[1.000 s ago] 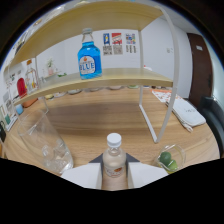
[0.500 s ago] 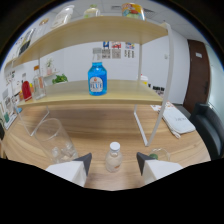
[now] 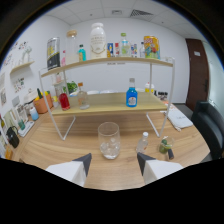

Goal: Make me a cup of Mojito.

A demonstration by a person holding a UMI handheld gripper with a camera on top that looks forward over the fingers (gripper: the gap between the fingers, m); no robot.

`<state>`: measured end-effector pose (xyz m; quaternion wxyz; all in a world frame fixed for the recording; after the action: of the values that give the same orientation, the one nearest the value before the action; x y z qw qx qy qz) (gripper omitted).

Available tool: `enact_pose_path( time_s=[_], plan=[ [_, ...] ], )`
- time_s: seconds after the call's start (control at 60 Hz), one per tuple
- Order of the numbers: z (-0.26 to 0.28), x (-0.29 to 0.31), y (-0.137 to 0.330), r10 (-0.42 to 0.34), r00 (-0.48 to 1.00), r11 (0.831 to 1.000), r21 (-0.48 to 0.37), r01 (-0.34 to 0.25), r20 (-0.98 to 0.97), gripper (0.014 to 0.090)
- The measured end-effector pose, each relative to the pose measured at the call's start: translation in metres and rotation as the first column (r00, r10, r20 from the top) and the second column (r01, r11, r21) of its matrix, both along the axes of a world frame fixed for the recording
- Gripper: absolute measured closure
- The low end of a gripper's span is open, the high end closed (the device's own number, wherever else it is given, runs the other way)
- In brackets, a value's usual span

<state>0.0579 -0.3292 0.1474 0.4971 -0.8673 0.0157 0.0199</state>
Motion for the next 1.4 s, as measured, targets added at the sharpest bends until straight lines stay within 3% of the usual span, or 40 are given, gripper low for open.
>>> enact_pose_path(
  time_s=[0.183,0.367,0.633,0.817,1.167,1.233,1.4],
  plan=[
    [0.012,-0.039,-0.010,0.003,1.000,1.000,0.006,-0.004,0.010,0.0196],
    [0.088,-0.091,0.014,0.026,1.000,0.994,0.103,-0.027,0.010,0.0191],
    [0.215,-0.176,0.067,0.096,0.995,0.952,0.288,-0.103,0.039,0.0189],
    [0.262,-0.205,0.114,0.076,0.996,0.927,0.364,-0.087,0.046,0.0185],
    [0.274,-0.214,0.210,0.006,0.998,0.941,0.336,-0.030,0.070,0.0200],
    [0.269,-0.213,0.221,-0.011,0.997,0.948,0.318,-0.014,0.080,0.0245],
    [0.256,-0.214,0.234,-0.017,0.995,0.955,0.297,-0.013,0.096,0.0438]
  ],
)
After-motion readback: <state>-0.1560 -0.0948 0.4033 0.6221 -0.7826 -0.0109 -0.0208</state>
